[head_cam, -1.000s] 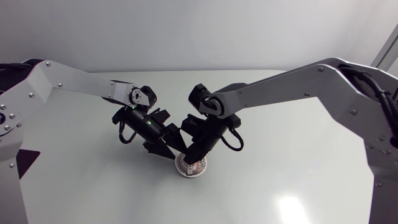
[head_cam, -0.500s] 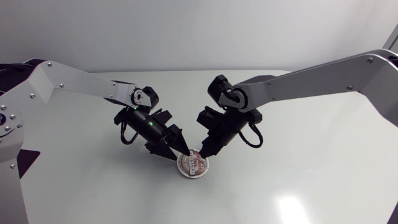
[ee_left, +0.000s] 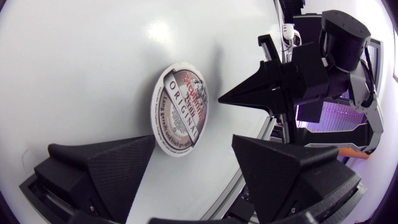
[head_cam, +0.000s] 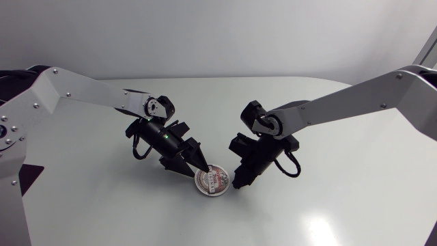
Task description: Turn the coaster over.
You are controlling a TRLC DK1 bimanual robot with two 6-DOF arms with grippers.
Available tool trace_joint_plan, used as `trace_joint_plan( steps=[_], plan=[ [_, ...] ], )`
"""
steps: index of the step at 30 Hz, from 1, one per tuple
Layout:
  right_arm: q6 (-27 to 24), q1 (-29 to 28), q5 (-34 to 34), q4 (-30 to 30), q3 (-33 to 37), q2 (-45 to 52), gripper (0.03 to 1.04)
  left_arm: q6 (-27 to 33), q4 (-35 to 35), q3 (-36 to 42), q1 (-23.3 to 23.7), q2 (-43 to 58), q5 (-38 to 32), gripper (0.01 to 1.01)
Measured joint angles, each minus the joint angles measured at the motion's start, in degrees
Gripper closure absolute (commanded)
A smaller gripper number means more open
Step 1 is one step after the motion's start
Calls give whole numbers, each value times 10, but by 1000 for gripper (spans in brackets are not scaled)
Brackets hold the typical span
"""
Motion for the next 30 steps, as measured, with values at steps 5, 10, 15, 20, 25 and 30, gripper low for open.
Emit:
trace_joint_plan(
  steps=[5,10,15,20,25,30],
  plan=[
    [0,19,-3,9,-18,-2,1020,0,0,0,-2,0,0,159],
    [0,25,-5,17,-25,-4,1020,0,0,0,-3,0,0,159],
    [0,32,-9,26,-23,-2,1020,0,0,0,-5,0,0,159],
    [5,43,-11,27,-11,7,1020,0,0,0,-8,0,0,159],
    [5,51,-11,31,-8,10,1020,2,0,0,-8,0,-2,159],
    [5,50,-13,31,-8,10,1020,4,0,0,-2,0,-20,159]
  ],
)
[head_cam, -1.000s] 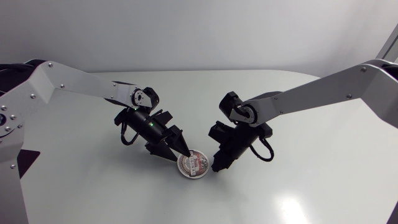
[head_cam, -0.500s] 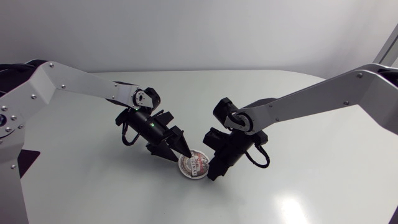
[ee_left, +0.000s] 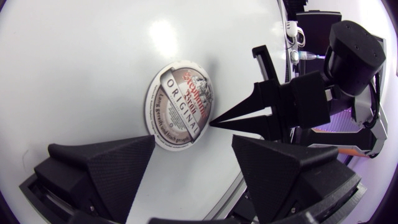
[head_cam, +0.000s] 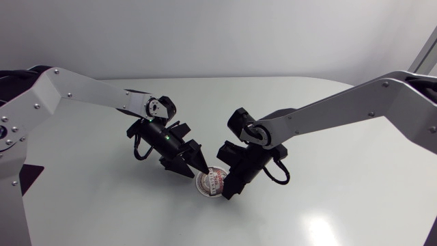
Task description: Turn the coaster over.
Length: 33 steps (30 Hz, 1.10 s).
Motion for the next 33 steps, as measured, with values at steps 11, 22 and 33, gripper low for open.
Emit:
trace_joint_plan(
  steps=[11,22,33],
  plan=[
    [0,-12,2,-8,-2,-39,1020,2,0,-4,25,0,-15,159],
    [0,-31,5,-8,-1,-14,1020,2,24,-7,7,0,-19,159],
    [-3,-34,-4,-4,21,16,1020,2,32,-7,-5,12,-21,159]
  ],
)
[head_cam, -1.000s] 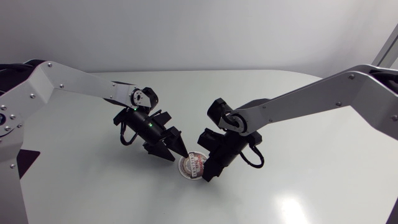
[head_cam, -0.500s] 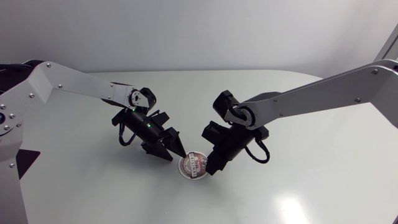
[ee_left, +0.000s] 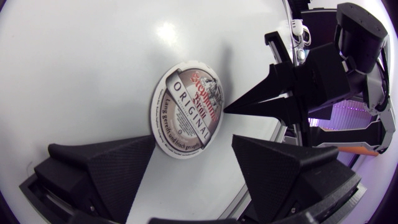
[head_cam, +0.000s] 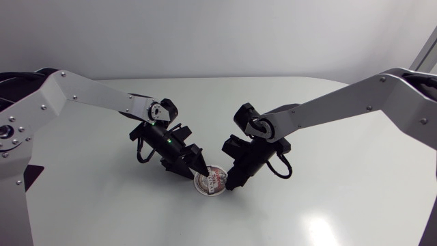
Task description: Turn the coaster over.
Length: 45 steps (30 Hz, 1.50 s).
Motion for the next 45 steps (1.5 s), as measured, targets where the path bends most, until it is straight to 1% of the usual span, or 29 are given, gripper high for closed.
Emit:
trace_joint_plan(
  steps=[17,25,26,27,30,36,39,41,45],
  plan=[
    [0,10,0,-5,25,17,1020,0,8,0,4,3,1,156],
    [0,16,-2,0,35,25,1020,0,16,0,2,12,37,167],
    [0,16,-2,0,35,26,1020,0,17,0,0,12,39,216],
    [0,16,-2,0,35,26,1020,0,19,0,-1,12,39,310],
    [0,16,-2,0,35,26,1020,0,28,0,-4,16,39,734],
    [0,16,-2,0,35,26,1020,0,58,-13,-4,17,39,836],
    [0,16,-2,0,35,25,1020,0,65,-21,-1,17,41,921],
    [0,16,-2,0,35,25,1020,-1,75,-27,1,16,42,1007],
    [0,16,-2,2,35,25,1020,-2,91,-41,5,8,53,1015]
  ],
)
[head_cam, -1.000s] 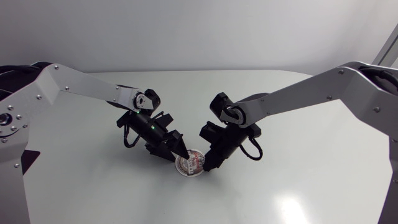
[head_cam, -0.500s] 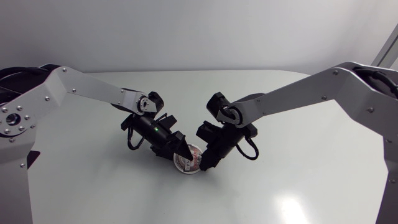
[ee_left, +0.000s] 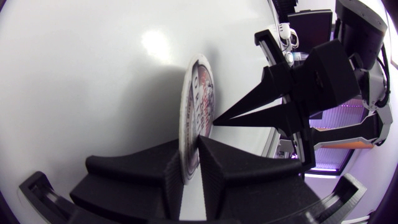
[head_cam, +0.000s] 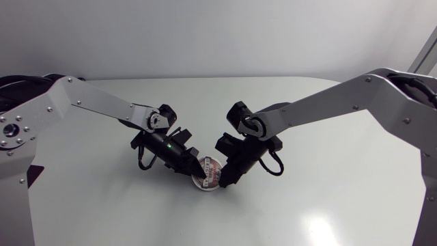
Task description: Turn the coaster over.
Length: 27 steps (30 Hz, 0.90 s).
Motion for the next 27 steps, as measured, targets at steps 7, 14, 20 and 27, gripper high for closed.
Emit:
trace_joint_plan(
  steps=[7,14,20,27],
  plan=[
    [0,3,5,4,-10,-12,1020,2,0,-18,8,-66,-3,1013],
    [0,-2,19,-16,-48,-105,1020,42,-17,-20,48,-187,-53,1011],
    [-9,-25,51,-8,-70,-180,1020,132,21,-45,39,-310,-226,1011],
    [-11,-26,82,9,-126,-194,1020,285,208,-201,-50,-405,-474,1011]
  ],
)
